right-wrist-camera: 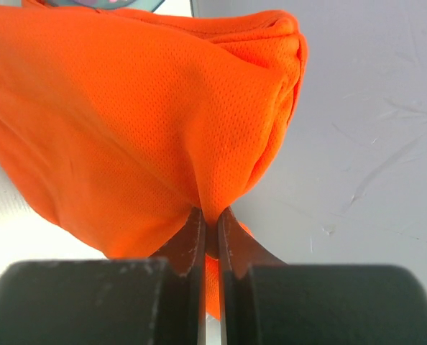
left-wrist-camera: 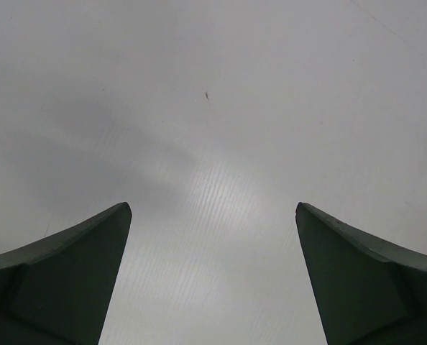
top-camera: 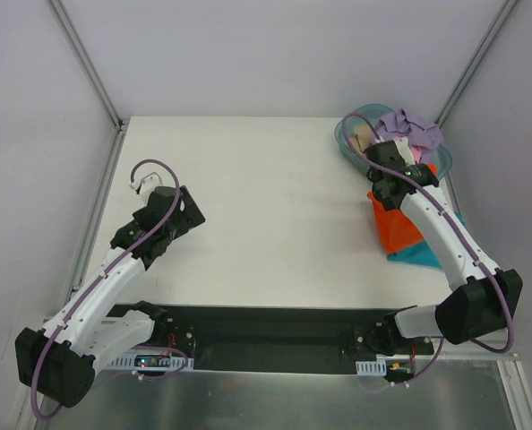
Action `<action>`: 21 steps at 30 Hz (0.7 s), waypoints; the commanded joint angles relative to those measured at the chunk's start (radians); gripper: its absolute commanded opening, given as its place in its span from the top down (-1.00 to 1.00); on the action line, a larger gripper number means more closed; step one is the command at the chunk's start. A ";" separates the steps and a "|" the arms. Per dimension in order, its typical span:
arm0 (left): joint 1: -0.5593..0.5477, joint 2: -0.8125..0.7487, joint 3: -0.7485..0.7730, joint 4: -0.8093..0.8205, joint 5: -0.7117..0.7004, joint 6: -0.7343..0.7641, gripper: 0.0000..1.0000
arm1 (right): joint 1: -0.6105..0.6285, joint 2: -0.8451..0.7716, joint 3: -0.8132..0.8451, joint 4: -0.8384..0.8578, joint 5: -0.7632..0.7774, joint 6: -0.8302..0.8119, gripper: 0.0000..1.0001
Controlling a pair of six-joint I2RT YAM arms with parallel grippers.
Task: Fold and stack the t-shirts
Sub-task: Put the neatly folded tshirt into the corner of the board with the right arm
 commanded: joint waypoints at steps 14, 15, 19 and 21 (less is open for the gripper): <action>0.008 0.058 0.096 0.001 -0.021 0.039 -0.99 | -0.325 0.076 0.009 0.036 -0.210 -0.032 0.99; 0.010 0.069 0.100 0.001 -0.016 0.043 -0.99 | -0.359 0.108 0.011 0.037 -0.204 -0.032 0.99; 0.013 0.077 0.107 0.001 -0.019 0.057 -0.99 | -0.425 0.144 0.014 0.086 -0.210 -0.052 0.99; 0.016 0.078 0.107 0.001 -0.019 0.057 -0.99 | -0.459 0.155 0.020 0.106 -0.236 -0.057 0.99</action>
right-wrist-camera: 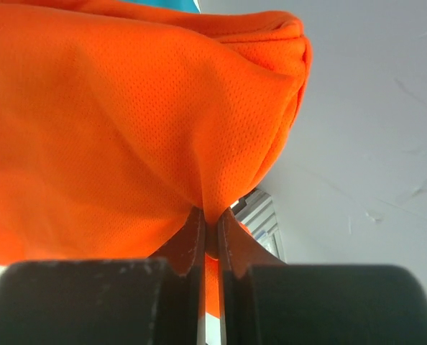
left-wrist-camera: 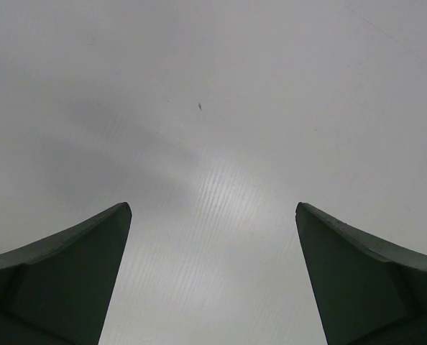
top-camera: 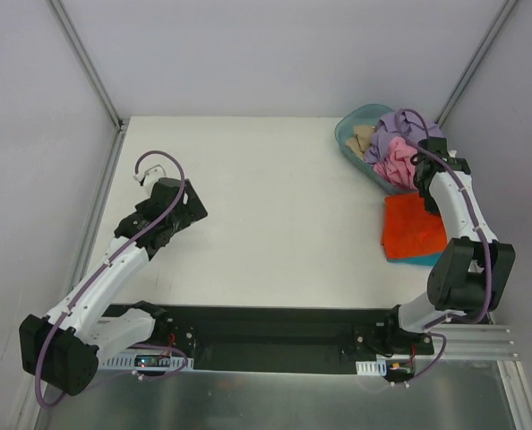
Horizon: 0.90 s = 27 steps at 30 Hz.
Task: Fold and stack the t-shirts
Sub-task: Put the neatly folded tshirt into the corner of the board with the right arm
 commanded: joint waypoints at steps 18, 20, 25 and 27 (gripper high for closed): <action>0.037 0.033 0.064 0.000 -0.005 0.050 -0.99 | -0.201 0.245 0.106 0.029 -0.060 0.016 0.32; 0.038 0.033 0.067 0.000 -0.001 0.048 -0.99 | -0.203 0.246 0.105 0.024 -0.046 0.037 -0.22; 0.038 0.028 0.072 0.001 0.004 0.044 -0.99 | -0.203 0.219 0.115 0.010 -0.096 0.068 -0.66; 0.040 0.027 0.072 0.000 0.010 0.041 -0.99 | -0.201 0.204 0.117 0.001 -0.132 0.086 -0.73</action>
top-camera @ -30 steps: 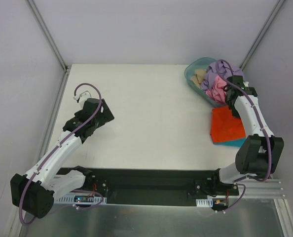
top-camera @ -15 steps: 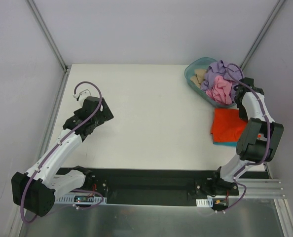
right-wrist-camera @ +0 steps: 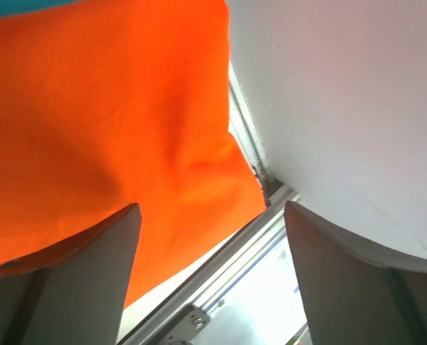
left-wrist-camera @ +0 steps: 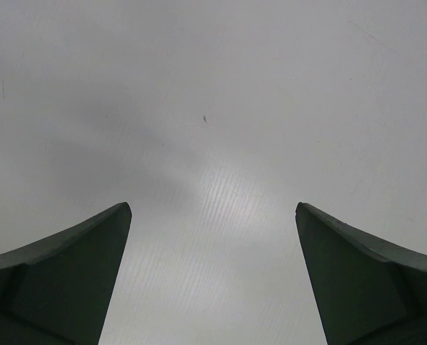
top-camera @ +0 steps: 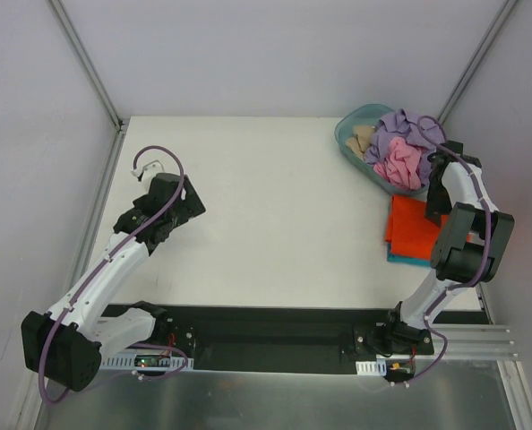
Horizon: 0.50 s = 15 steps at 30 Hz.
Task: Fold and stack the t-shirts
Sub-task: Put the neatly folded tshirt into the corner of the board with the right arm
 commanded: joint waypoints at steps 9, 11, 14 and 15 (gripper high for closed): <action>0.008 -0.033 0.029 0.000 0.041 0.004 -0.99 | 0.001 -0.254 -0.027 0.011 -0.273 0.068 -0.93; 0.008 -0.043 0.023 0.000 0.055 0.002 -0.98 | 0.005 -0.281 -0.064 0.026 -0.305 0.075 -0.93; 0.008 -0.053 0.008 0.000 0.069 -0.011 -0.98 | 0.015 -0.321 -0.137 0.040 -0.321 0.115 -0.93; 0.008 -0.056 0.004 0.000 0.078 -0.016 -0.99 | 0.018 -0.332 -0.162 0.046 -0.322 0.132 -0.93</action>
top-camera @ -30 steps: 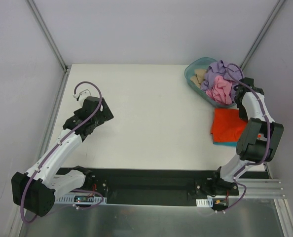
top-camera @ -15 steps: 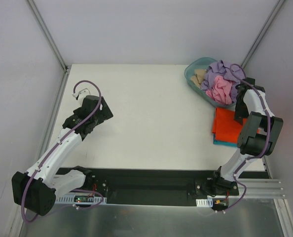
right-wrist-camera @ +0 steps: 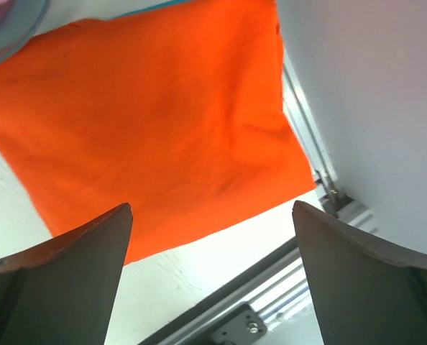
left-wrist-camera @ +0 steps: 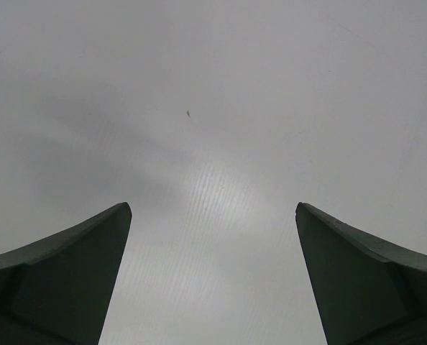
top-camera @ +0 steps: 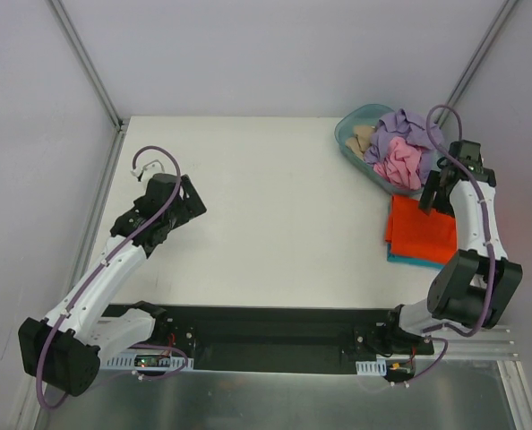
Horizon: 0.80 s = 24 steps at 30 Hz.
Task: Fold and stack the t-shirts
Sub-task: Put the neatly folded tshirt into the corner of the board with the right arm
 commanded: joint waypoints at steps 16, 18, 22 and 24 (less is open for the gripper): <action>0.008 -0.074 -0.047 -0.008 0.044 -0.016 -0.99 | 0.076 0.095 -0.295 0.119 -0.038 0.185 -0.93; 0.008 -0.077 -0.052 -0.010 0.046 -0.016 -0.98 | 0.076 0.096 -0.298 0.124 -0.042 0.186 -0.93; 0.008 -0.094 -0.055 -0.014 0.046 -0.017 -0.99 | 0.090 0.035 -0.291 0.115 -0.037 0.182 -0.93; 0.008 -0.103 -0.055 -0.017 0.046 -0.019 -0.99 | 0.104 -0.037 -0.272 0.099 -0.031 0.173 -0.93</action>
